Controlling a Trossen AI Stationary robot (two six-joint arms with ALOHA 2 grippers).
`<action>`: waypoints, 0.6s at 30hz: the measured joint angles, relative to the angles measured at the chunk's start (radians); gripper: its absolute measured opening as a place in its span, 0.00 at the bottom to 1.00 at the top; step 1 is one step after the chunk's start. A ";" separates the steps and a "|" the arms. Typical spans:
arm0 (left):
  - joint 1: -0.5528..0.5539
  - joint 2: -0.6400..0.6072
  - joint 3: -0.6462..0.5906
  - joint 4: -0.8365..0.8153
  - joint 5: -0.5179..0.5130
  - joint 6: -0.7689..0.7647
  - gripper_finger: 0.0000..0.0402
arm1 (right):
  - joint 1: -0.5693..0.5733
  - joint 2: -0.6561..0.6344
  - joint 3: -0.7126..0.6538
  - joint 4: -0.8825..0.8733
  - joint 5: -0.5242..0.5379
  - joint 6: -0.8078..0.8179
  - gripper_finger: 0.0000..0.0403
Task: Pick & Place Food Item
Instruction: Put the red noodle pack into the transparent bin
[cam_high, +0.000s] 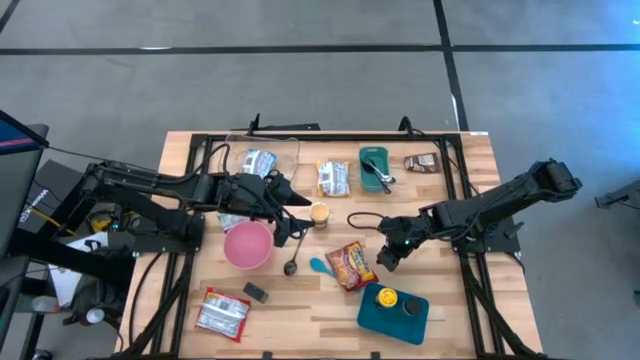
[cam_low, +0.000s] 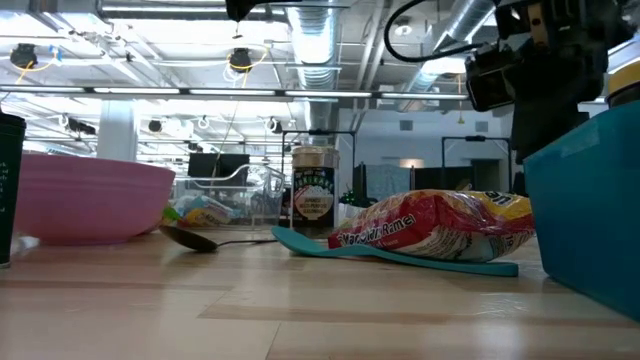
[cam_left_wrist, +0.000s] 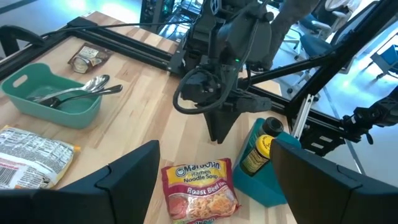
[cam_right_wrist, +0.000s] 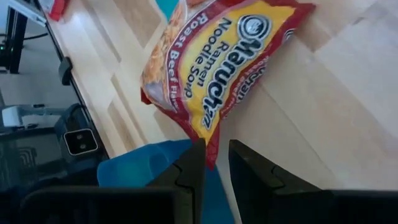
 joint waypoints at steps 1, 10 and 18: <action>0.000 0.000 0.000 0.000 0.000 0.000 0.75 | 0.004 0.001 -0.006 0.009 0.000 0.000 0.16; 0.000 0.000 0.000 0.000 0.003 0.000 0.75 | 0.015 0.012 -0.011 0.034 0.002 -0.004 0.28; 0.000 0.000 0.000 0.000 0.003 0.000 0.75 | 0.015 0.012 -0.011 0.033 0.015 -0.012 0.48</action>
